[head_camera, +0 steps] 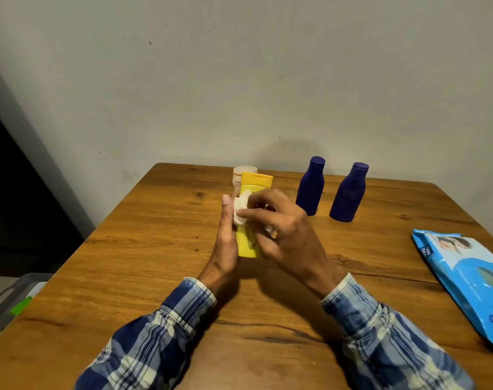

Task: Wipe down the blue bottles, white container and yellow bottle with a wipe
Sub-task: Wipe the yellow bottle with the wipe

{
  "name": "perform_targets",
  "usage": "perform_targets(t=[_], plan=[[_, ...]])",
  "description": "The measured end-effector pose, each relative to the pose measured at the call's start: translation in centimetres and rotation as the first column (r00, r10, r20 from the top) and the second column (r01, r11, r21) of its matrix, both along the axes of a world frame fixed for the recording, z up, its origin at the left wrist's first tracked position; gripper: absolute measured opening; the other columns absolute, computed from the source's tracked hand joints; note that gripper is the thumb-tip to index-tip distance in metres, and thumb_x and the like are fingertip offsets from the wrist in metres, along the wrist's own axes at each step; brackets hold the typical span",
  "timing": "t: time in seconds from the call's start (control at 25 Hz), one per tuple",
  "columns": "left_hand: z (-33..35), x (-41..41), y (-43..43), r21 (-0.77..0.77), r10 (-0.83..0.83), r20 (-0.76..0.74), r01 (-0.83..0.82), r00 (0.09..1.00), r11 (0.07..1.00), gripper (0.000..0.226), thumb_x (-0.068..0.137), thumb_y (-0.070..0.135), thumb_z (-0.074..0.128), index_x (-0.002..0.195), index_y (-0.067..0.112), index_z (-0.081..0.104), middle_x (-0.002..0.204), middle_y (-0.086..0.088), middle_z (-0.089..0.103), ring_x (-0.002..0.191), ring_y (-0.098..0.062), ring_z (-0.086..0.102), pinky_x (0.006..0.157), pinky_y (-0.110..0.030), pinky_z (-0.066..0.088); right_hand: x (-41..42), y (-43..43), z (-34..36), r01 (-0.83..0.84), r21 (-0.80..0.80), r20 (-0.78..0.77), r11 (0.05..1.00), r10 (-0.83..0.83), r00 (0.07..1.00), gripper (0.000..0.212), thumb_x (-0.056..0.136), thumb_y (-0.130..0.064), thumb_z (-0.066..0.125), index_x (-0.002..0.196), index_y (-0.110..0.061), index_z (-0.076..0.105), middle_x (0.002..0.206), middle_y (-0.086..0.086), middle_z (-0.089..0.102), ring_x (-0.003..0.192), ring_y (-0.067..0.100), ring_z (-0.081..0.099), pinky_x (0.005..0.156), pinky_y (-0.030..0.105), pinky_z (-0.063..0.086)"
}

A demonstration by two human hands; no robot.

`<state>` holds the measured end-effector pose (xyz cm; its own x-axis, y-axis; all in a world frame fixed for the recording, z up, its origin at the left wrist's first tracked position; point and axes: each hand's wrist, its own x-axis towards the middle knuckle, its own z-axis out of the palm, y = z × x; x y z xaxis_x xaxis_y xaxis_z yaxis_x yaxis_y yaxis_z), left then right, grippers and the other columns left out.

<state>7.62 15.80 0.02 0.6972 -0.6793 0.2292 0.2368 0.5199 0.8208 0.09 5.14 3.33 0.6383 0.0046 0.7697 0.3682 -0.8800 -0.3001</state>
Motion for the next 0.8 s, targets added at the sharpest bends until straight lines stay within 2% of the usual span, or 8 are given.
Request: perform_targets(t=[0.16,0.24,0.32,0.36,0.44,0.52,0.68,0.8], plan=[[0.2,-0.2,-0.2,0.086,-0.041,0.078,0.035,0.996,0.996,0.064,0.097,0.064,0.015,0.113,0.039,0.071,0.090,-0.012,0.066,0.063,-0.023,0.063,0.054,-0.032,0.057,0.1,-2.1,0.8,0.176,0.308,0.127,0.935,-0.224,0.966,0.027,0.089,0.001,0.071,0.115,-0.004,0.072,0.114,0.010,0.061,0.107,0.018,0.061,0.086,0.030,0.058],[0.3,-0.3,-0.1,0.058,-0.039,0.037,0.037,0.999,0.998,0.065,0.098,0.065,0.017,0.118,0.036,0.071,0.096,-0.018,0.068,0.072,-0.028,0.065,0.063,-0.038,0.058,0.1,-1.4,0.6,0.160,0.214,0.076,0.964,-0.179,0.981,0.028,0.089,0.000,0.069,0.117,-0.004,0.072,0.117,0.011,0.060,0.110,0.020,0.059,0.088,0.032,0.058],[0.2,-0.1,0.1,-0.023,-0.034,-0.024,0.033,0.999,0.999,0.065,0.103,0.062,0.020,0.139,0.024,0.059,0.119,-0.027,0.065,0.097,-0.039,0.065,0.086,-0.052,0.055,0.1,-0.4,0.1,0.069,0.010,-0.005,0.998,-0.069,0.998,0.028,0.088,-0.002,0.068,0.115,-0.003,0.072,0.118,0.014,0.060,0.111,0.023,0.057,0.091,0.034,0.057],[0.3,0.0,0.2,-0.031,-0.032,-0.024,0.031,0.999,0.999,0.065,0.103,0.062,0.021,0.142,0.022,0.054,0.118,-0.028,0.064,0.094,-0.038,0.067,0.084,-0.052,0.057,0.1,-0.6,0.2,0.055,-0.013,-0.005,0.998,-0.055,0.998,0.027,0.088,-0.004,0.067,0.114,-0.003,0.072,0.118,0.014,0.060,0.110,0.023,0.057,0.091,0.034,0.057],[0.5,-0.1,0.2,0.032,-0.049,0.011,0.048,0.999,0.998,0.063,0.099,0.066,0.020,0.134,0.031,0.059,0.096,-0.020,0.066,0.067,-0.028,0.066,0.058,-0.039,0.059,0.2,-1.7,0.6,0.138,0.132,0.066,0.982,-0.148,0.987,0.027,0.089,-0.003,0.066,0.115,-0.003,0.072,0.116,0.013,0.060,0.108,0.021,0.058,0.089,0.033,0.057],[0.8,-0.4,0.1,0.058,-0.050,-0.018,0.051,0.999,0.997,0.063,0.098,0.068,0.020,0.130,0.035,0.063,0.096,-0.018,0.068,0.066,-0.027,0.066,0.056,-0.036,0.059,-0.1,-2.0,1.0,0.191,0.170,0.078,0.967,-0.206,0.975,0.028,0.088,-0.002,0.069,0.115,-0.004,0.072,0.115,0.013,0.059,0.107,0.022,0.057,0.088,0.034,0.057],[0.5,-0.3,0.5,0.014,0.018,-0.114,-0.016,0.993,1.000,0.071,0.103,0.065,0.021,0.141,0.015,0.055,0.125,-0.020,0.064,0.115,-0.036,0.063,0.096,-0.051,0.054,-0.2,0.9,-0.2,-0.014,-0.166,-0.140,0.986,-0.010,0.990,0.026,0.086,-0.012,0.066,0.110,-0.004,0.072,0.113,0.014,0.060,0.105,0.023,0.056,0.088,0.031,0.056],[0.7,-0.6,0.4,0.102,0.023,-0.099,-0.013,0.995,0.995,0.070,0.098,0.071,0.027,0.144,0.026,0.054,0.124,-0.018,0.069,0.100,-0.033,0.071,0.077,-0.043,0.063,0.3,-0.4,0.3,0.130,0.070,-0.031,0.989,-0.129,0.991,0.022,0.087,-0.004,0.071,0.109,-0.004,0.073,0.109,0.011,0.060,0.102,0.019,0.057,0.085,0.032,0.057]])
